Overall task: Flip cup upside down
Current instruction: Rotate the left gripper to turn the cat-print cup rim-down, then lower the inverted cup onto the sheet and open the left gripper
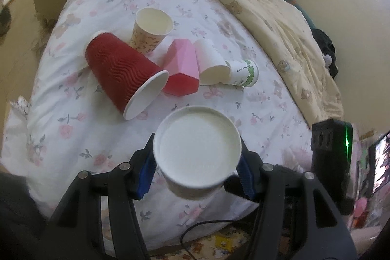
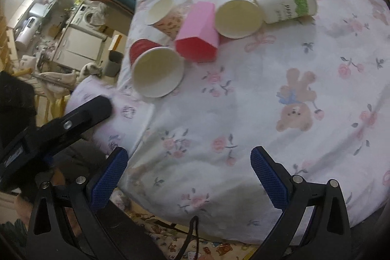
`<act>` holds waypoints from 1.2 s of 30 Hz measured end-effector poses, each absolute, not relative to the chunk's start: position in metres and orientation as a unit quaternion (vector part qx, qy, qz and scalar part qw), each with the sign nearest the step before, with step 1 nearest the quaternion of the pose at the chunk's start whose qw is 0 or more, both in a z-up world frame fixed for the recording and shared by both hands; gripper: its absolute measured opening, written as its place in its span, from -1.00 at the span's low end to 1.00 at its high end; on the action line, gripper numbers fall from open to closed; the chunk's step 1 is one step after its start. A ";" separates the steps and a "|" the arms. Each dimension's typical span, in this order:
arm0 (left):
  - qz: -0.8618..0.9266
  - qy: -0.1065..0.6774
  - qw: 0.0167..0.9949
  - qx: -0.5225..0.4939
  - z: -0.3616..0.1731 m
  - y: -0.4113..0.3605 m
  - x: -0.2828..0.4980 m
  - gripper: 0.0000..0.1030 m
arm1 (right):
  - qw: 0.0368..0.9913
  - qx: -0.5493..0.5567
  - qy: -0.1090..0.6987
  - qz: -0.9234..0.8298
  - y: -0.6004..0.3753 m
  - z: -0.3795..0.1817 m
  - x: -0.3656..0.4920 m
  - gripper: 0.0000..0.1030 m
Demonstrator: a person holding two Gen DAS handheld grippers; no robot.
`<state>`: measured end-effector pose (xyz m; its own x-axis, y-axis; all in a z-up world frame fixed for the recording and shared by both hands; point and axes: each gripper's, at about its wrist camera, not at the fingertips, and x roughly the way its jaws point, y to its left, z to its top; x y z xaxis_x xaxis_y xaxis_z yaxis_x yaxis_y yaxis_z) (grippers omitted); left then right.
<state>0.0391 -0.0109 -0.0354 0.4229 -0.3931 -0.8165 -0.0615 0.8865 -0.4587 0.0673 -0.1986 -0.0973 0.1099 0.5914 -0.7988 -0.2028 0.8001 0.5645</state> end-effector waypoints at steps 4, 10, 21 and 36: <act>-0.088 0.525 0.825 -0.187 -0.034 -0.014 0.039 0.06 | 0.729 0.154 0.615 0.258 -0.203 -0.101 0.068 1.00; -0.058 0.543 0.825 -0.141 -0.039 -0.020 0.048 0.06 | 0.785 0.160 0.572 0.177 -0.242 -0.077 0.068 1.00; -0.010 0.564 0.822 -0.074 -0.077 -0.082 0.103 0.06 | 0.776 0.257 0.559 0.141 -0.301 -0.075 0.067 1.00; 0.023 0.548 0.834 -0.052 -0.109 -0.089 0.122 0.11 | 0.755 0.291 0.567 0.155 -0.303 -0.080 0.071 1.00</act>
<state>0.1221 -0.0887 -0.1087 0.3974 -0.0188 -0.9175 -0.0950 0.9936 -0.0615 0.0713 -0.3030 -0.0800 0.3082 0.5633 -0.7666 0.0964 0.7832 0.6142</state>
